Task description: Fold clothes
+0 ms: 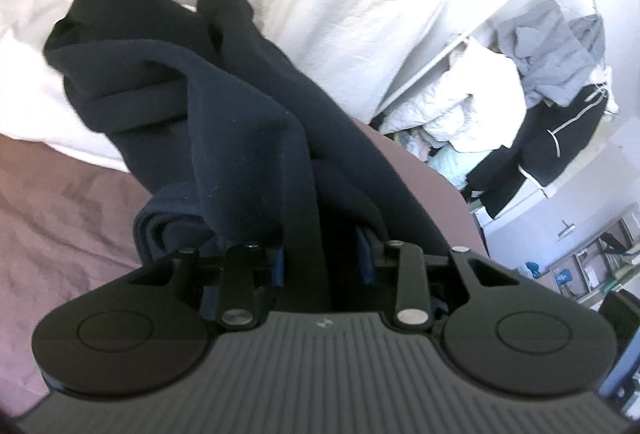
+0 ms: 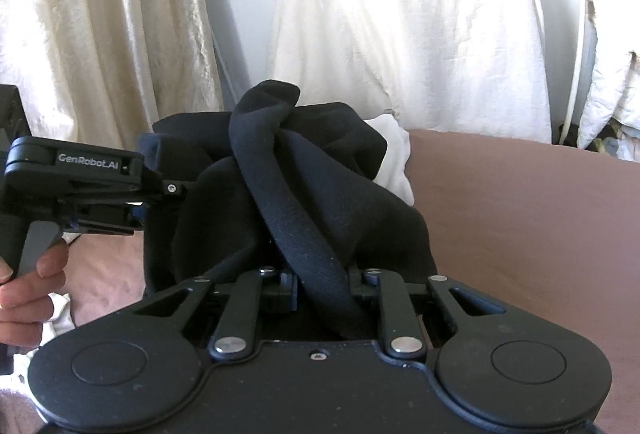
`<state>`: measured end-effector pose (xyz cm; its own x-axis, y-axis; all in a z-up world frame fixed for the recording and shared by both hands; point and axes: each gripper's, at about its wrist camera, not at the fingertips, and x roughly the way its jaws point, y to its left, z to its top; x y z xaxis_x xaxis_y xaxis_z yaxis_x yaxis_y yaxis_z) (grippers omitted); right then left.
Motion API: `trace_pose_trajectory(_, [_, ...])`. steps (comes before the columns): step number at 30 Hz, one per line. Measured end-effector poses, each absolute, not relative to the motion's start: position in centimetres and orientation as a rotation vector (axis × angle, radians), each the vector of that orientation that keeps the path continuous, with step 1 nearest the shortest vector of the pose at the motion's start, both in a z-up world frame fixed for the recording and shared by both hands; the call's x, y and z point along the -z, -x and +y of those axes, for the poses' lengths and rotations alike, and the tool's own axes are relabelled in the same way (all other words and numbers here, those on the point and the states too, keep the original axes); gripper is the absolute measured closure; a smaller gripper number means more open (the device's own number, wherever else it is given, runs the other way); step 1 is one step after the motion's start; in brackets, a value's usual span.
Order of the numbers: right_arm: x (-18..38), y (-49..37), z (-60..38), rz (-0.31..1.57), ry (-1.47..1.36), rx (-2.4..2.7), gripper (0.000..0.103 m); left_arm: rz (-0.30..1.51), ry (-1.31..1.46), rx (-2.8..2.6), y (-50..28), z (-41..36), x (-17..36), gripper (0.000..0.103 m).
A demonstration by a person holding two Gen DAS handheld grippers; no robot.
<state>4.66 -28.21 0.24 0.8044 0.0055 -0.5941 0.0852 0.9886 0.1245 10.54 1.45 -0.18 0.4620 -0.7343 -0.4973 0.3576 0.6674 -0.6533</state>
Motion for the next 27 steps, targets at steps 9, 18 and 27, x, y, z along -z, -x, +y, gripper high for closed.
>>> trace_pose_trajectory(9, [-0.1,-3.2,-28.7,0.604,-0.08,0.116,0.083,0.757,0.256,0.789,-7.5,-3.9,0.0,0.071])
trace_pose_trajectory(18, [2.0,-2.4,-28.6,0.645,-0.03,0.104,0.083,0.747,-0.227,0.455,-5.6,-9.8,1.4,0.088])
trace_pose_trajectory(27, [1.6,-1.7,-28.7,0.595,0.086,0.21,0.085,0.66,-0.114,0.399,-5.4,-9.0,0.8,0.096])
